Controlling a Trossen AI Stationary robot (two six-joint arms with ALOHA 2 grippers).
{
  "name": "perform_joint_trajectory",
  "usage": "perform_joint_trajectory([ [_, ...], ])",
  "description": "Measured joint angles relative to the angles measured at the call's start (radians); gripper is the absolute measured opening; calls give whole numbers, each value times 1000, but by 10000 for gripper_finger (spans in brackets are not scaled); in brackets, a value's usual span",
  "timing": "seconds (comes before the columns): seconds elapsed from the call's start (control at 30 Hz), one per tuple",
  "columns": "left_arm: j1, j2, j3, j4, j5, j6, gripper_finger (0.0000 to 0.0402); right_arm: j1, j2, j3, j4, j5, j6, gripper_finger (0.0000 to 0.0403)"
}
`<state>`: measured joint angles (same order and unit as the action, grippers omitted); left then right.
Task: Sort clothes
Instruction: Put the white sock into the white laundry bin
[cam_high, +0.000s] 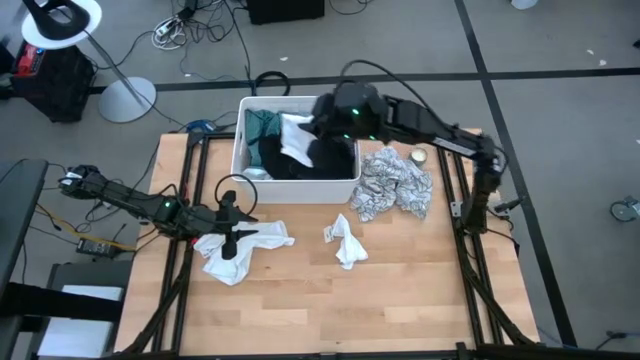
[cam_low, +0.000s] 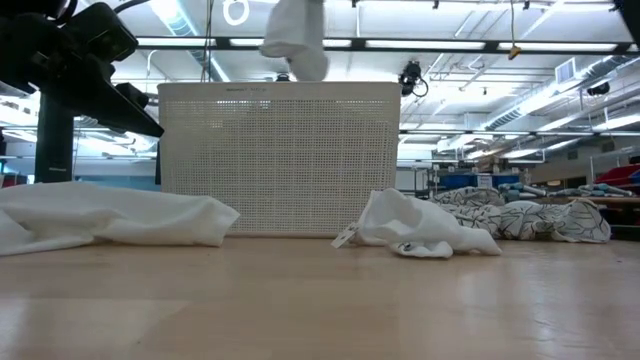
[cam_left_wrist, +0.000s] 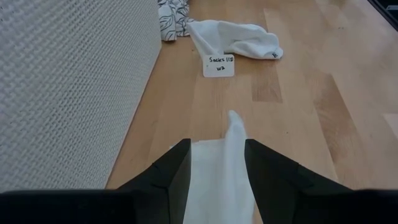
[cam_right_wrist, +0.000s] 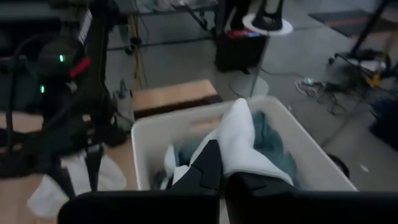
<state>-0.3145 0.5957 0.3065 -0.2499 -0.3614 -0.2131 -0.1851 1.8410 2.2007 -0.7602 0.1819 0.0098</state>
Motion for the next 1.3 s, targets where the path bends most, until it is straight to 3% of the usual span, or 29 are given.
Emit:
perform_joint_trajectory([
  [0.17, 0, 0, 0, 0, 0, 0, 156, -48, 132, 152, 90, -113, -33, 1],
  [0.33, 0, 0, 0, -4, 0, 0, 156, -100, 176, 121, 233, -171, -41, 1],
  [0.9, 0, 0, 0, -10, -9, 2, 156, -150, 487, 118, 29, -181, 66, 33],
  [1.0, 0, 0, 0, -10, -9, 1, 156, -158, 533, 118, -15, -228, 96, 39],
  [1.13, 0, 0, 0, -11, -9, 1, 156, -171, 549, 118, -31, -323, 97, 65],
  [1.3, 0, 0, 0, -10, -9, 0, 156, -176, 514, 118, -40, -333, 98, 122],
])
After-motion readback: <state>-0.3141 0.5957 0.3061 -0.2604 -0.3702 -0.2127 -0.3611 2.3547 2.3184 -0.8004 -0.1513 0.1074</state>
